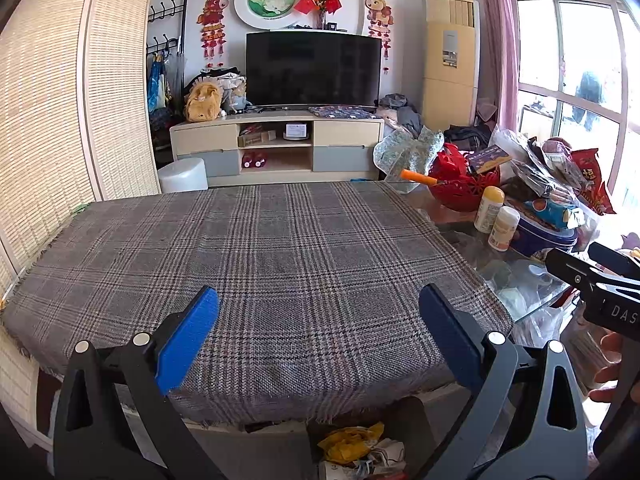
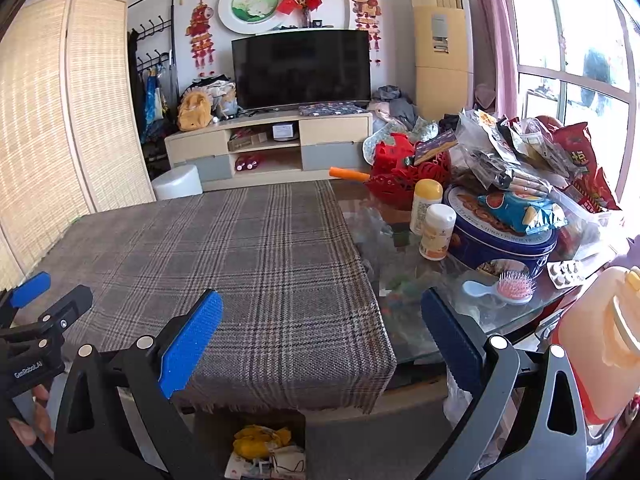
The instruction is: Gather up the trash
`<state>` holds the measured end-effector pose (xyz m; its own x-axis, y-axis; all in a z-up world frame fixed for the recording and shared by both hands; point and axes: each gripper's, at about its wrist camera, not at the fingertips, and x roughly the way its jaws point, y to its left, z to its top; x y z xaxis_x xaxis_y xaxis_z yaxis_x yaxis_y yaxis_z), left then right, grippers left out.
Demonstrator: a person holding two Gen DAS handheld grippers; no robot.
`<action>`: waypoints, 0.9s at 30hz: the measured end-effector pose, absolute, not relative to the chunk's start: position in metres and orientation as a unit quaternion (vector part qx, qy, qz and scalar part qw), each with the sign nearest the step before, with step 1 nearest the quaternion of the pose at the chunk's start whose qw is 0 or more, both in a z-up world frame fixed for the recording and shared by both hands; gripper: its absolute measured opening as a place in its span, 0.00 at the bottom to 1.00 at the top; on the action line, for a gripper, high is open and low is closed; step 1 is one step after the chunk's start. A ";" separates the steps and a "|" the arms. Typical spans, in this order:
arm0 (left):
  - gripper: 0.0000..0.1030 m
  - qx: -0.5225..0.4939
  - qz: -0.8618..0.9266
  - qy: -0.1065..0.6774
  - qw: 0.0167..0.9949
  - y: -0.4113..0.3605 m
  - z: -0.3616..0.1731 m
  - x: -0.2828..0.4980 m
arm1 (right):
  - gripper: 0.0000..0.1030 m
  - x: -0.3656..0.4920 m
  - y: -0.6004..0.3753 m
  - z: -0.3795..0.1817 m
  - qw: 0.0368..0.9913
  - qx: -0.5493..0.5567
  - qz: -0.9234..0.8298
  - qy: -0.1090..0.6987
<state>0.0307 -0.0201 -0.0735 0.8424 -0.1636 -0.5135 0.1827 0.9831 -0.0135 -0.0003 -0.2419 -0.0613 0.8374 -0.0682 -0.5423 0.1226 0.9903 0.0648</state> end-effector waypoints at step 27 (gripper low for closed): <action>0.92 0.011 -0.078 0.286 0.955 -0.018 -0.074 0.036 | 0.97 -0.001 -0.244 -0.059 0.957 0.051 -0.048 0.280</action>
